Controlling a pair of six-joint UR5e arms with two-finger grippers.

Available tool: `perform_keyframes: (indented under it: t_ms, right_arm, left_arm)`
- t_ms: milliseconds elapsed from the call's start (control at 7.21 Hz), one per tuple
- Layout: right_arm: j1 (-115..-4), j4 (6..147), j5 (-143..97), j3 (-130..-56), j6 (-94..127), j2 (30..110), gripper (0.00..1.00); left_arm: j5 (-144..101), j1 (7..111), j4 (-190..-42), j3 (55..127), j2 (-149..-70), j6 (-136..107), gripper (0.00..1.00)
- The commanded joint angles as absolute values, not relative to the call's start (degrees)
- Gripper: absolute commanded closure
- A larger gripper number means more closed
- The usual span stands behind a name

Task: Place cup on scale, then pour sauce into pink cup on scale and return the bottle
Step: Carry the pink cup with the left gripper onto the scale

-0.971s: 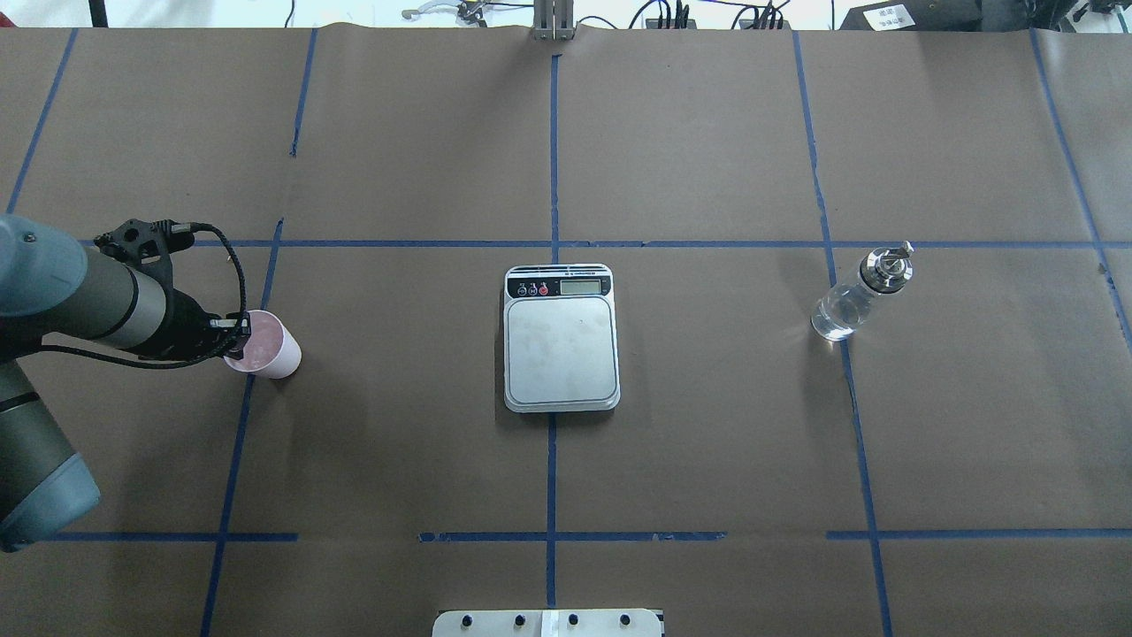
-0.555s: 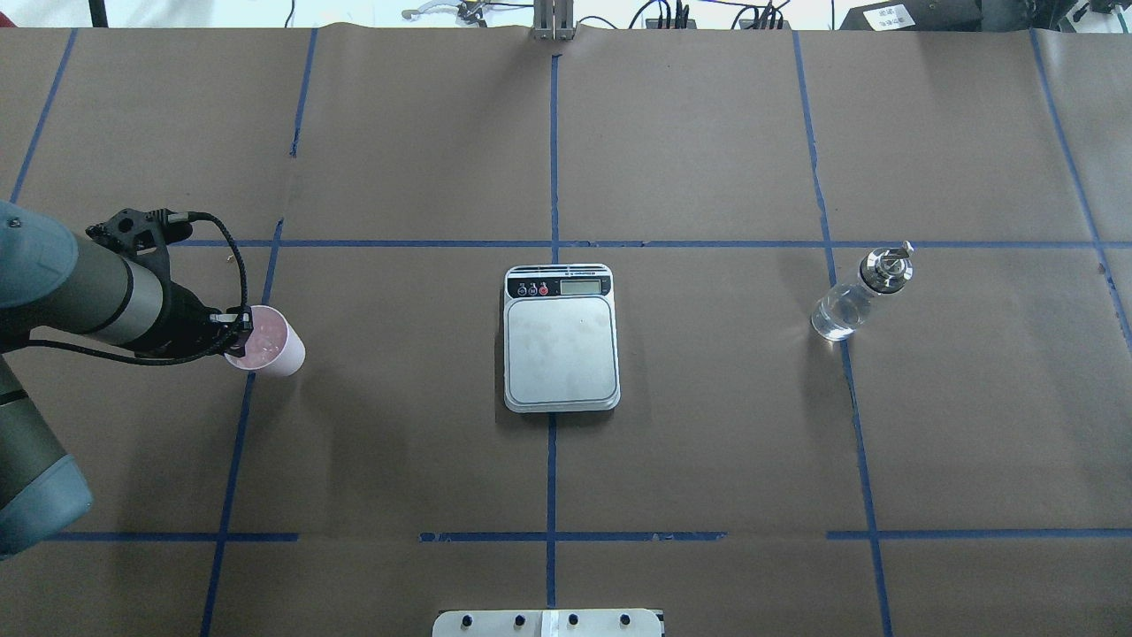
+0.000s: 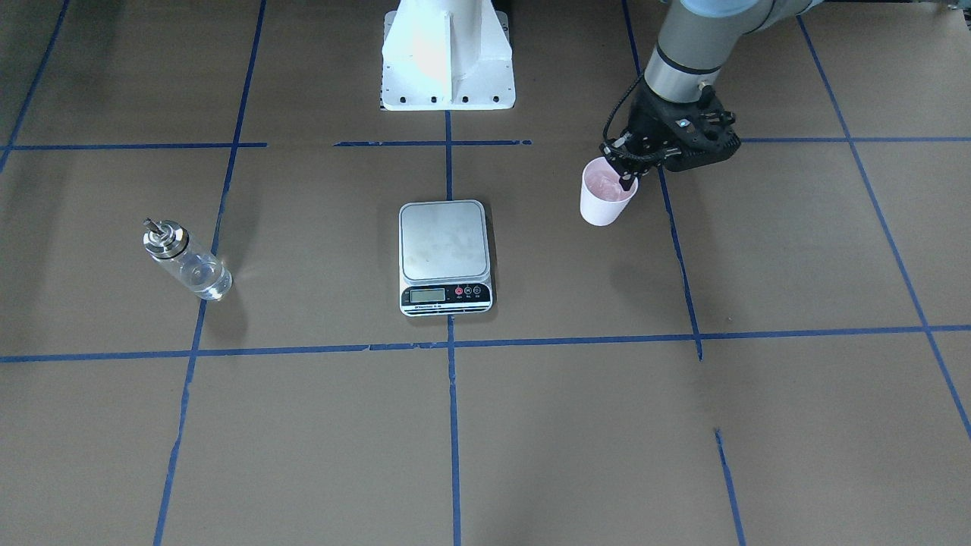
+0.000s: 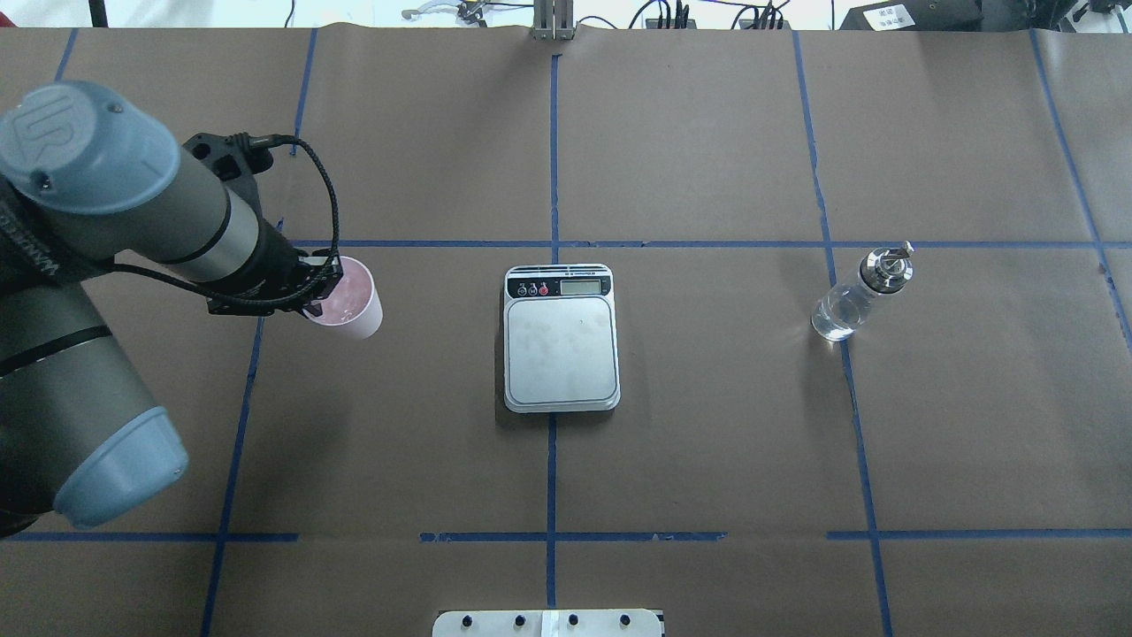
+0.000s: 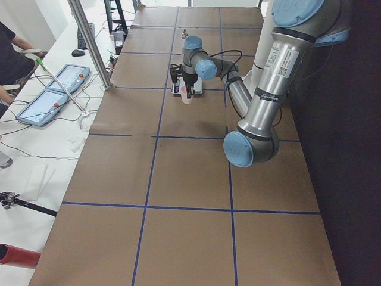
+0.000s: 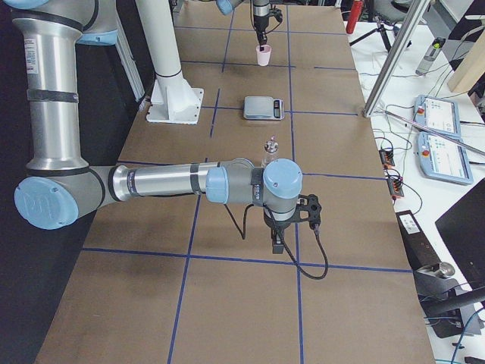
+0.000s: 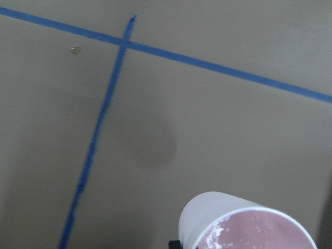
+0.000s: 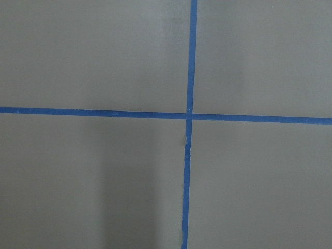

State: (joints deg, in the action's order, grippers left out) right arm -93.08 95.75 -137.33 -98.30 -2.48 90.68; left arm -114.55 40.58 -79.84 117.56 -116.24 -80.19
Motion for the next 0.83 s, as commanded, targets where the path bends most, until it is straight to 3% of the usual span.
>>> perform_keyframes:
  t_ms: [0, 693]
  right_arm:
    - [-93.08, 95.71, -137.37, -98.52, -2.46, 90.70, 0.00]
    - [-93.08, 95.89, -137.81, -100.02, -2.37, 90.97, 0.00]
  left_arm:
    - [-116.01, 38.69, -79.88, 108.69, -127.22, -90.22, 1.00]
    - [-110.92, 29.71, -87.80, 95.92, -134.72, -102.65, 1.00]
